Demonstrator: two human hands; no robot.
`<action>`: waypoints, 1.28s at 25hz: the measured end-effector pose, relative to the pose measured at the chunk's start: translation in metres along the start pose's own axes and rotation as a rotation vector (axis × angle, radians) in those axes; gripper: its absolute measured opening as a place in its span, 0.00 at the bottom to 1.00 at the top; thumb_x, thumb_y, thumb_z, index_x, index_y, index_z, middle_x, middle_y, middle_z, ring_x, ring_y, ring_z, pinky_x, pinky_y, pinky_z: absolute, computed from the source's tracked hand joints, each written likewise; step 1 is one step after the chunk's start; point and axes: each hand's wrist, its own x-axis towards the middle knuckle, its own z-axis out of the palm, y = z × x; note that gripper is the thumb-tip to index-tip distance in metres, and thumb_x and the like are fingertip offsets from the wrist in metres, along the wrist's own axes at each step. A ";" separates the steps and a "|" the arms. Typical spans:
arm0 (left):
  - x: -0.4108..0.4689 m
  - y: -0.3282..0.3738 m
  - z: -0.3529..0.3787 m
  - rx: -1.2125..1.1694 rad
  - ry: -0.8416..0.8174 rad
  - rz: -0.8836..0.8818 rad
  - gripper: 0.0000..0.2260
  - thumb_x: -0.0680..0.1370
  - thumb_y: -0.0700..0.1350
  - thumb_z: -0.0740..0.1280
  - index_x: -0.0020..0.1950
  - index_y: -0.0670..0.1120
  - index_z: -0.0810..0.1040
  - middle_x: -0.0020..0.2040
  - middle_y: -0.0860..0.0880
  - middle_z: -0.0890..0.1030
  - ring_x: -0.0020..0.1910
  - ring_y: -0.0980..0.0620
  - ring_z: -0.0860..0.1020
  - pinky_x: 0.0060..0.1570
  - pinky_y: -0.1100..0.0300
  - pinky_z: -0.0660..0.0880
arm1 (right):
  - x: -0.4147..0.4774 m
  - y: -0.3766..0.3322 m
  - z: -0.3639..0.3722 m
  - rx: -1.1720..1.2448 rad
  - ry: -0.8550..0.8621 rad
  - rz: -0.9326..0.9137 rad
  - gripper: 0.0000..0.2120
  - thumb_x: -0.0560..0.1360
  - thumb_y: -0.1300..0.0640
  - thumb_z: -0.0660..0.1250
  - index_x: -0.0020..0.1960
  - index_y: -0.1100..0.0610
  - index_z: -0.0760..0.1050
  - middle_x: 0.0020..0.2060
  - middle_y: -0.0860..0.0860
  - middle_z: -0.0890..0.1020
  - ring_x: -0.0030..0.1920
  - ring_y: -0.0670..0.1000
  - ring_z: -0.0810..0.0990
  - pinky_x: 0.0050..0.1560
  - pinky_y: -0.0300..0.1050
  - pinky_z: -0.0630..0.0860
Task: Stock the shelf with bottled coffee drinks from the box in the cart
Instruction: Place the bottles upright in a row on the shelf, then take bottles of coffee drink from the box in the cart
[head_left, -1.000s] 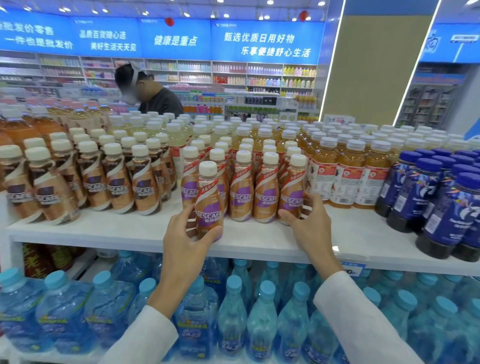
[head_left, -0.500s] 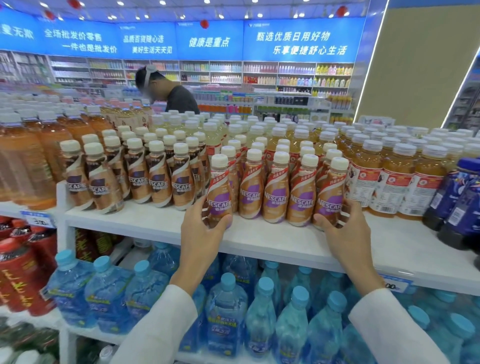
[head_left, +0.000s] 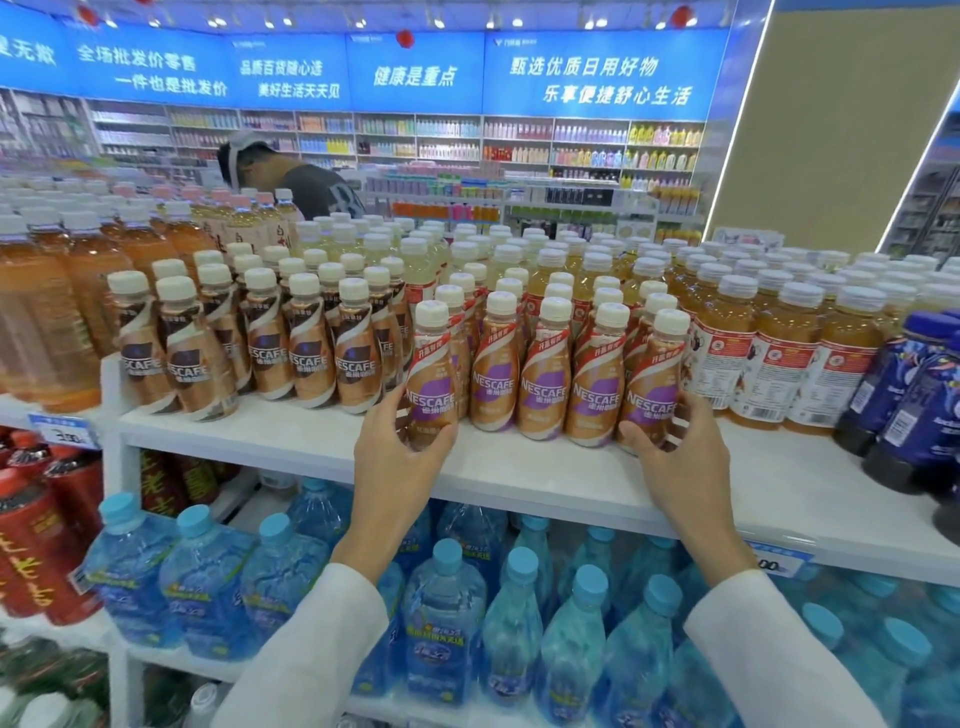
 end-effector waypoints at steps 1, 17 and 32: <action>-0.002 0.001 0.000 -0.001 -0.009 0.000 0.27 0.72 0.56 0.78 0.68 0.62 0.71 0.61 0.59 0.78 0.59 0.61 0.78 0.58 0.56 0.79 | -0.001 -0.002 -0.001 -0.004 -0.009 0.003 0.35 0.73 0.49 0.77 0.74 0.49 0.65 0.69 0.49 0.76 0.63 0.50 0.77 0.62 0.48 0.76; -0.199 -0.023 -0.133 0.128 0.284 -0.326 0.20 0.77 0.56 0.70 0.68 0.56 0.78 0.63 0.65 0.79 0.62 0.67 0.76 0.60 0.62 0.74 | -0.207 -0.008 0.023 0.270 -0.489 -0.081 0.19 0.75 0.54 0.73 0.64 0.41 0.78 0.61 0.32 0.79 0.62 0.40 0.78 0.63 0.39 0.73; -0.420 -0.068 -0.351 0.180 0.859 -0.810 0.14 0.78 0.40 0.73 0.63 0.45 0.81 0.57 0.46 0.84 0.56 0.50 0.82 0.47 0.76 0.74 | -0.442 -0.048 0.202 -0.023 -1.421 0.020 0.18 0.79 0.50 0.69 0.67 0.45 0.72 0.67 0.47 0.76 0.72 0.50 0.72 0.71 0.43 0.67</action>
